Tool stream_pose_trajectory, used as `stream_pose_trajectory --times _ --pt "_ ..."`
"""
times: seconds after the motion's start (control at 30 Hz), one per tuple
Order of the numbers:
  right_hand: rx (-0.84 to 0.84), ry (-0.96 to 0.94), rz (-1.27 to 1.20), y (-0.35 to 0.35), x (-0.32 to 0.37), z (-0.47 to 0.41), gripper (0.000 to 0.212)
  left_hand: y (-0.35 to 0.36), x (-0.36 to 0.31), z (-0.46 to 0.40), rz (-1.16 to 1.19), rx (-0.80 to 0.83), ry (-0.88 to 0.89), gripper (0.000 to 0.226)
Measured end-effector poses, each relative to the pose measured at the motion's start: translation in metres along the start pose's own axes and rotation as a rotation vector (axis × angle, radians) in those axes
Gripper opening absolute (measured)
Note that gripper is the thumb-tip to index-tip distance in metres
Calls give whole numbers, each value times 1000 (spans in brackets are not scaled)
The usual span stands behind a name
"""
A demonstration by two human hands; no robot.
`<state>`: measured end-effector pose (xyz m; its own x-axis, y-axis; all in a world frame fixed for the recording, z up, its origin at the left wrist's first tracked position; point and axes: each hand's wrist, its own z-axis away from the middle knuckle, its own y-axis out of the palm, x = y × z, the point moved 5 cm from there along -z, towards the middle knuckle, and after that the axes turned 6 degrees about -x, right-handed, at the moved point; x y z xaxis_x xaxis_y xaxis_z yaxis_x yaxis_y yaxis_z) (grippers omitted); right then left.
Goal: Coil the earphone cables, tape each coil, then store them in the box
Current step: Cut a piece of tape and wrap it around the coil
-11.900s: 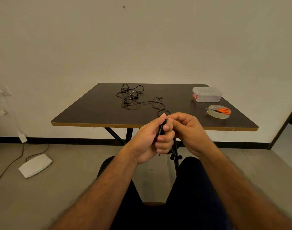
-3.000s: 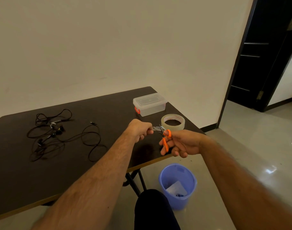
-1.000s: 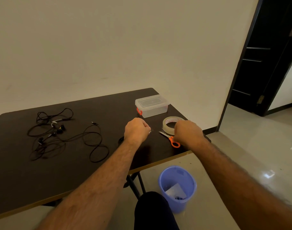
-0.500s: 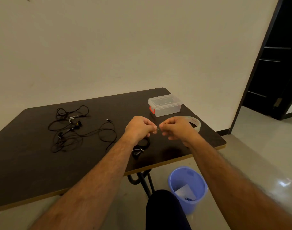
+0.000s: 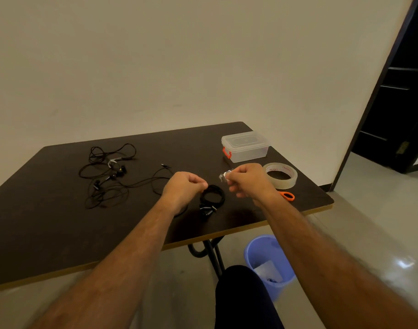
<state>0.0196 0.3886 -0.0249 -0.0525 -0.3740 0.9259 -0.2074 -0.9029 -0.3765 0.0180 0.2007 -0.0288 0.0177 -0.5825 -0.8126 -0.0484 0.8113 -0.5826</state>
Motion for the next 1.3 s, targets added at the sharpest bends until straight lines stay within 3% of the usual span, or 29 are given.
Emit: stream_pose_trajectory --times 0.17,0.27,0.37,0.57,0.87,1.13,1.3 --pt "-53 7 55 -6 -4 -2 12 20 -17 10 -598 130 231 34" --pt "-66 -3 86 -9 -8 -1 11 33 -26 15 -803 147 331 47" --pt "-69 -14 97 -12 -10 0 11 42 -26 14 -869 171 318 44" --pt "-68 -32 99 -18 -12 1 14 45 -23 3 -809 204 233 24" --pt "-89 -173 79 -15 -9 5 13 44 -15 4 -799 202 375 19" --pt "-104 -346 -31 9 9 7 8 28 -27 10 -431 328 335 22" --pt "-117 -431 87 27 17 14 6 16 -23 16 -76 398 235 24"
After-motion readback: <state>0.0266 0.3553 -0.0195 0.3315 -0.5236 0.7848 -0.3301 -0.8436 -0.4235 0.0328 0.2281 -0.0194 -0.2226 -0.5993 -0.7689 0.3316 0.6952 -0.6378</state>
